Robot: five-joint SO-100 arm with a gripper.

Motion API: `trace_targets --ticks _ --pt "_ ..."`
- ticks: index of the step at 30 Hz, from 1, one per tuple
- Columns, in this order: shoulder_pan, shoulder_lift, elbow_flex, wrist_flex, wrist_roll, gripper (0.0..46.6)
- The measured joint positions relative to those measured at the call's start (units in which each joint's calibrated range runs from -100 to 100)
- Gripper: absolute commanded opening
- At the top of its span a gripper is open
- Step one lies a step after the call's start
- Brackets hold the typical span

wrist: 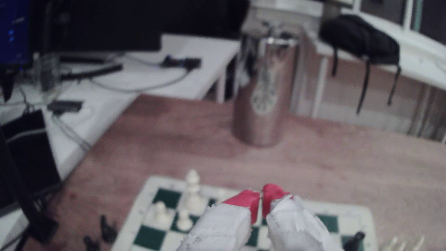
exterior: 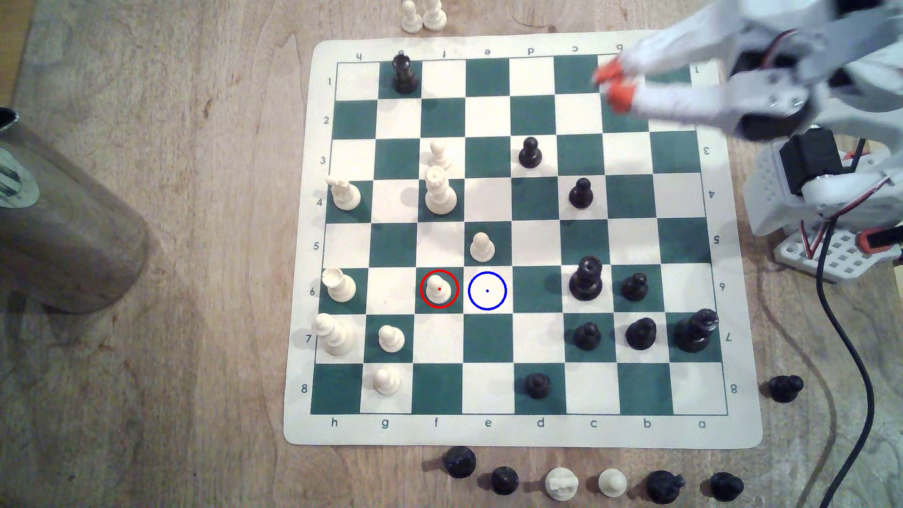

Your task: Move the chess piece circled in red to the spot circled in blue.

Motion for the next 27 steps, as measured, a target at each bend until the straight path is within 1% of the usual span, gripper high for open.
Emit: trace_targets --ticks 2,5,7,8,9,13,14,16,18,20,22,25,27 --pt "-0.7 4.1 -0.9 0.3 -0.7 0.2" --pt "-1.5 13.8 -4.8 0.6 -3.3 0.2" --pt "-2.1 18.6 -6.7 1.1 -4.5 0.2" --pt "-2.4 21.3 -8.4 2.0 -5.6 0.2" --pt "-3.1 26.1 -13.0 3.3 -7.5 0.2" --pt "-4.7 35.2 -21.7 7.2 -10.5 0.5" --pt "-5.5 39.6 -25.3 8.3 -11.4 0.7" --pt "-6.0 43.7 -27.9 9.0 -12.5 1.3" --pt "-6.1 49.9 -31.9 9.0 -13.9 3.7" --pt "-6.0 53.5 -33.7 9.2 -14.8 4.6" --pt "-5.8 58.7 -36.9 9.2 -16.4 5.3" --pt "-6.3 62.3 -38.1 9.2 -17.5 5.6" --pt "-6.6 64.5 -38.5 8.8 -18.2 6.8"
